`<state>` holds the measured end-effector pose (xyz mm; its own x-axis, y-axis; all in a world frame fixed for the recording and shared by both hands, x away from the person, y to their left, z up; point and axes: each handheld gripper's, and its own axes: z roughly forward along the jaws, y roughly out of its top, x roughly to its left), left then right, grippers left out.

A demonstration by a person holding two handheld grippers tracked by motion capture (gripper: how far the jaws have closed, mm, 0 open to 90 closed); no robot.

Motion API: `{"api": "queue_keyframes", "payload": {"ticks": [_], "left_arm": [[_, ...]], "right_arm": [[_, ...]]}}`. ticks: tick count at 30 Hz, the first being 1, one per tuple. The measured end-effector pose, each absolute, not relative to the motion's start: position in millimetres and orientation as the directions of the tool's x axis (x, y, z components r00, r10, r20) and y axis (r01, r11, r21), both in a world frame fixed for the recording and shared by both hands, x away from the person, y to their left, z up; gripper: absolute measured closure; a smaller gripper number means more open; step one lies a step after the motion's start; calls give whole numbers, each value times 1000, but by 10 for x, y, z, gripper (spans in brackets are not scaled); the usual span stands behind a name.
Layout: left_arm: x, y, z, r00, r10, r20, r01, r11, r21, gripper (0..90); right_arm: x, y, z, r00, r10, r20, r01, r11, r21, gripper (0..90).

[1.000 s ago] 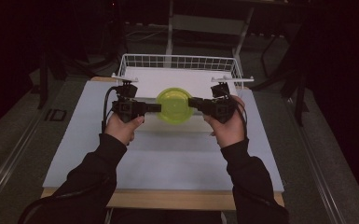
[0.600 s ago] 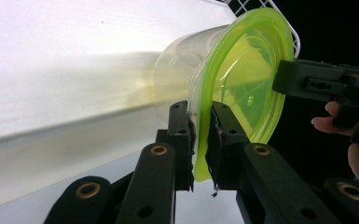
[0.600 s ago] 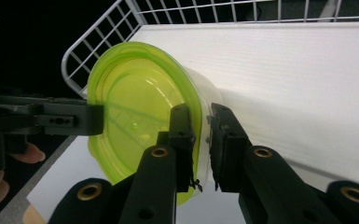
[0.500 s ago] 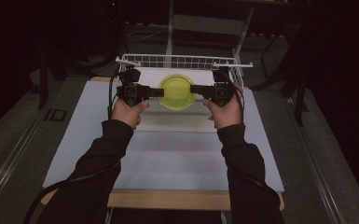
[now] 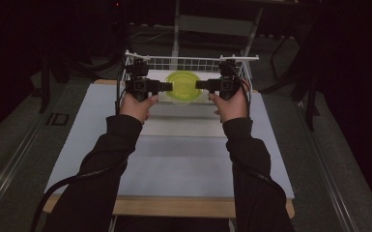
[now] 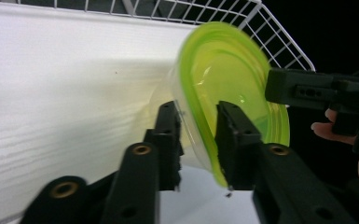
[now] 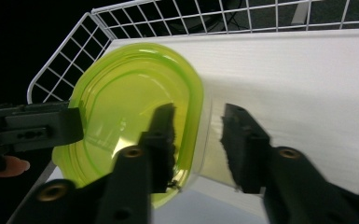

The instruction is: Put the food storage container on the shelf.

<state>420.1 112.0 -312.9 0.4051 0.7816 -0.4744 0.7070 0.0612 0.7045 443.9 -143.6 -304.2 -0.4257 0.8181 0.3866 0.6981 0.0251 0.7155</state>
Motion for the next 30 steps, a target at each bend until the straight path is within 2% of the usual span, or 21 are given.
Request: {"api": "queue_keyframes", "payload": {"ticks": [2, 3, 6, 17, 20, 24, 28, 29, 30], "left_arm": [[4221, 1126, -3137, 401, 783, -476, 708, 65, 703, 636], [4232, 1150, -3150, 387, 787, -481, 697, 92, 711, 551], [4241, 1163, -3146, 392, 783, -482, 687, 99, 720, 512], [4090, 1279, -3055, 446, 766, -463, 648, 80, 758, 508], [4015, 1347, -3066, 458, 761, -460, 640, 78, 765, 495], [3909, 1489, -3100, 470, 752, -462, 624, 87, 777, 473], [3734, 1610, -3083, 524, 734, -433, 573, 72, 816, 372], [3734, 1610, -3083, 524, 734, -433, 573, 72, 816, 372], [3700, 1634, -3075, 537, 738, -409, 561, 49, 826, 372]], "right_arm": [[4460, -1466, -3056, -420, 819, 390, 702, 20, 712, 568], [4467, -1500, -3062, -425, 807, 411, 704, 9, 710, 517], [4451, -1530, -3050, -431, 804, 410, 699, 10, 715, 507], [4237, -1492, -2944, -498, 786, 366, 652, 61, 756, 482], [4083, -1467, -2917, -545, 766, 341, 617, 91, 782, 479], [3975, -1448, -2952, -577, 742, 343, 606, 107, 789, 488], [3853, -1404, -3107, -618, 720, 315, 583, 152, 798, 566], [3853, -1404, -3107, -618, 720, 315, 583, 152, 798, 566], [3833, -1400, -3140, -616, 729, 299, 577, 159, 801, 607]]}}
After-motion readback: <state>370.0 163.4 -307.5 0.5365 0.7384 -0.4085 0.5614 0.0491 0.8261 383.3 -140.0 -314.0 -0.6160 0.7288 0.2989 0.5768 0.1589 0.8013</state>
